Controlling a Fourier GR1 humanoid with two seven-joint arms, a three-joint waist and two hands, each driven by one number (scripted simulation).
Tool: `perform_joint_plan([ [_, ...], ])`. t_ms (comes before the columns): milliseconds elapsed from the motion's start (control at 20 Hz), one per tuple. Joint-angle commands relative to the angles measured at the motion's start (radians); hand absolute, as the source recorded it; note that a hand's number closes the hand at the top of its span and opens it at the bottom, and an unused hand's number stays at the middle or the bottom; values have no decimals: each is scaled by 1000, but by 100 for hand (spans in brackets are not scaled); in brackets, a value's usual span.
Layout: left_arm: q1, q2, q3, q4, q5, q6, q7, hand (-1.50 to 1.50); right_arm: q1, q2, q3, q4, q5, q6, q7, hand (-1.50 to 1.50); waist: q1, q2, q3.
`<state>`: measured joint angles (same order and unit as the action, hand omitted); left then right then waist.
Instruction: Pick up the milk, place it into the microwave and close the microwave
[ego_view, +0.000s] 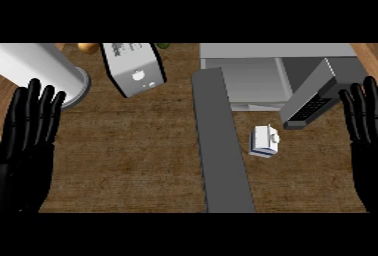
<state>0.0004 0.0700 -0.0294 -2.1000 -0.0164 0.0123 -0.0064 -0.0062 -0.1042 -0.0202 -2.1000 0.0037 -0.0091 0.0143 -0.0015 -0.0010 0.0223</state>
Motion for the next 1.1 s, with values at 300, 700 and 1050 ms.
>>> perform_joint_plan([
  [300,94,-69,-163,-32,-52,272,62,-150,40,-21,60,-24,-120,140,4,-150,4,-2,-22],
  [700,431,-58,-268,-165,-13,232,-95,-150,189,-29,51,-125,-148,191,-6,-150,6,-2,-23],
  [1050,623,-40,-371,-221,-33,235,-220,-150,339,24,170,-158,43,171,-107,-150,6,-3,-23],
])
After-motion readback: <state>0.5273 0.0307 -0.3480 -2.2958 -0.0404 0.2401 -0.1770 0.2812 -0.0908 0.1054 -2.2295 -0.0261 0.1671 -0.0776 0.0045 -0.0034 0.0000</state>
